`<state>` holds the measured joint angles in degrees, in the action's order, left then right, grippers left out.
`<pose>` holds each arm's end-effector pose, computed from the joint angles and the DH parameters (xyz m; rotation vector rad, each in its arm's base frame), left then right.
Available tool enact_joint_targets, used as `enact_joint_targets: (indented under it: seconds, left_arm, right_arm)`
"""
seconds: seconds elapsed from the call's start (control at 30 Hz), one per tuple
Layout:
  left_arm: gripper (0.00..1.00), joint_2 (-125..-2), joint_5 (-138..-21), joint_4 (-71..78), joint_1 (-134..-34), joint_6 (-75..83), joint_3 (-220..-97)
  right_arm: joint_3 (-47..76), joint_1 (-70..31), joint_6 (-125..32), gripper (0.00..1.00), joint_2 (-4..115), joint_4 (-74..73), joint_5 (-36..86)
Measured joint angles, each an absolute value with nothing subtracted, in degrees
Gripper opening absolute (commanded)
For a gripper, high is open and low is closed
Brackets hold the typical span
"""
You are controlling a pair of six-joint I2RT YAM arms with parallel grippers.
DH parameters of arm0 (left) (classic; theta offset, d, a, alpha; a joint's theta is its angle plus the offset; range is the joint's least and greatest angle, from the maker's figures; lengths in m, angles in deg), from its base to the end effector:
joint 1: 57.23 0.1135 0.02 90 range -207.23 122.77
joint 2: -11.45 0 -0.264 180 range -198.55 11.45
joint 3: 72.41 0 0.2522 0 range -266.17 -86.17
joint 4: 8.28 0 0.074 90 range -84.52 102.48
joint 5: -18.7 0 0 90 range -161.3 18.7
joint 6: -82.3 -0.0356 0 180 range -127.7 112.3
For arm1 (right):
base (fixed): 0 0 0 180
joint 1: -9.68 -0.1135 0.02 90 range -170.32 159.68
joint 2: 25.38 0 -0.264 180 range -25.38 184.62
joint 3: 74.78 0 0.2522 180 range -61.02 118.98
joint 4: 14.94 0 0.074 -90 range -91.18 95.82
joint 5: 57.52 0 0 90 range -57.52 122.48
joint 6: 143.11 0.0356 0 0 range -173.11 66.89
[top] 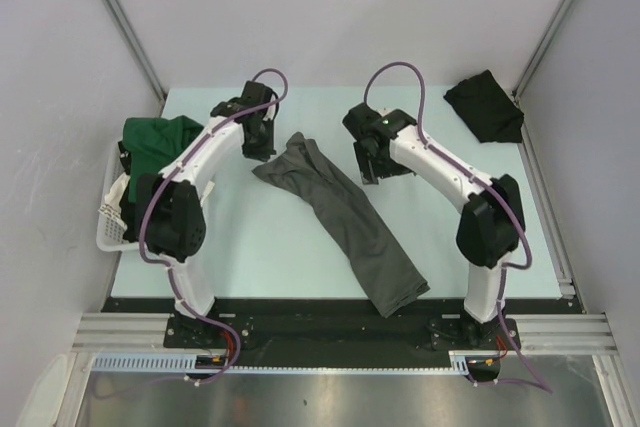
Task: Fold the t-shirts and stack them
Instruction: Rotate the tshirt 90 degrees
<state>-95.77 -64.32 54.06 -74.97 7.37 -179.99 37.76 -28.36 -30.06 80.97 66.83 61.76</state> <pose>0.3839 -0.1183 0.2707 0.0213 2.6391 -0.0316 0.3031 0.2150 0.2923 -0.2577 2.6269 -0.4239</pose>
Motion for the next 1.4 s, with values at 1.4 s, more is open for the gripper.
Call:
enact_joint_targets:
  seconds: [1.4]
  left_arm:
    - [0.13, -50.4, -62.4, 61.0, -84.7, 22.9, -150.0]
  right_arm:
    - [54.1, -18.3, -41.2, 0.86, 109.1, 30.7, 13.1]
